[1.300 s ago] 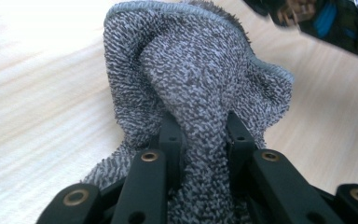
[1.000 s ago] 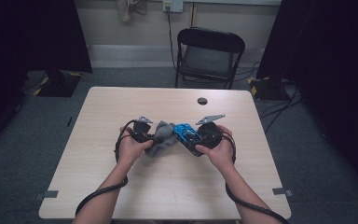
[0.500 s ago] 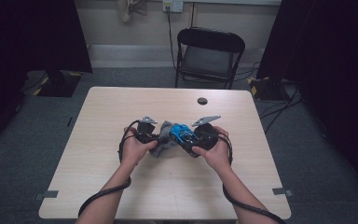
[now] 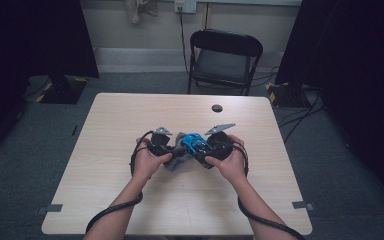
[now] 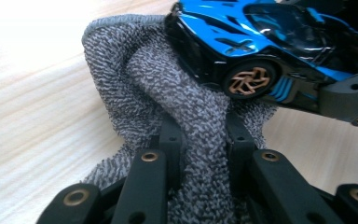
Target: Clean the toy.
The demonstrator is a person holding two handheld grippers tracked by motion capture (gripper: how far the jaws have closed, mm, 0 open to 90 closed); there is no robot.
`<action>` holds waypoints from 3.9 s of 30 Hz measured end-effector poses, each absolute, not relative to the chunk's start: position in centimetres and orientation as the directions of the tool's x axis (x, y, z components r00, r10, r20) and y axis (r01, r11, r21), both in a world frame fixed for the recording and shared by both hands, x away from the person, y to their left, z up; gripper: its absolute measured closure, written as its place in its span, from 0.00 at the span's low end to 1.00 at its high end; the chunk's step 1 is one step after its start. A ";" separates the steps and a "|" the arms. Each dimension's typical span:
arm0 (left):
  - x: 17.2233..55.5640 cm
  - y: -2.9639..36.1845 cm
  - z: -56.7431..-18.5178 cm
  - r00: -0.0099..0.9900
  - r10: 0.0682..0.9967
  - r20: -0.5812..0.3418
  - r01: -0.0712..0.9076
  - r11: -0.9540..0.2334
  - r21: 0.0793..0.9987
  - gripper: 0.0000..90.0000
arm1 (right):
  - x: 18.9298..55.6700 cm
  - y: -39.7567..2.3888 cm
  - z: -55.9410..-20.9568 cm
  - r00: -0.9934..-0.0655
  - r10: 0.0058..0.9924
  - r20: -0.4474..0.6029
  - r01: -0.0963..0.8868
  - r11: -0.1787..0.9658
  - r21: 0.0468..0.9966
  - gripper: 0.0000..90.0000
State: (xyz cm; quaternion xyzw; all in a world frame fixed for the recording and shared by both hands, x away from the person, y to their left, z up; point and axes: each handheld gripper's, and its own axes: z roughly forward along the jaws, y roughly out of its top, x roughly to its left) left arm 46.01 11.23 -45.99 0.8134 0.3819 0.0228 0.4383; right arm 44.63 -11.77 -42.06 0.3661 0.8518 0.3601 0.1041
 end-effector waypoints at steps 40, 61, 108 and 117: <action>43.1 6.9 -46.5 0.803 0.520 -0.291 0.539 -0.426 0.726 0.82 | 45.7 -11.6 -42.3 -0.670 0.738 0.077 0.579 0.456 0.675 0.32; 41.2 4.7 -47.0 0.844 0.434 -0.316 0.509 -0.461 0.727 0.82 | 45.9 -11.2 -42.1 -0.659 0.749 0.068 0.579 0.448 0.681 0.32; 46.3 12.7 -46.0 0.692 0.673 -0.261 0.580 -0.304 0.756 0.82 | 43.6 -11.9 -41.7 -0.709 0.701 0.082 0.538 0.461 0.706 0.32; 45.9 11.6 -45.9 0.722 0.641 -0.262 0.564 -0.325 0.760 0.83 | 43.9 -11.7 -41.8 -0.708 0.702 0.084 0.542 0.463 0.701 0.32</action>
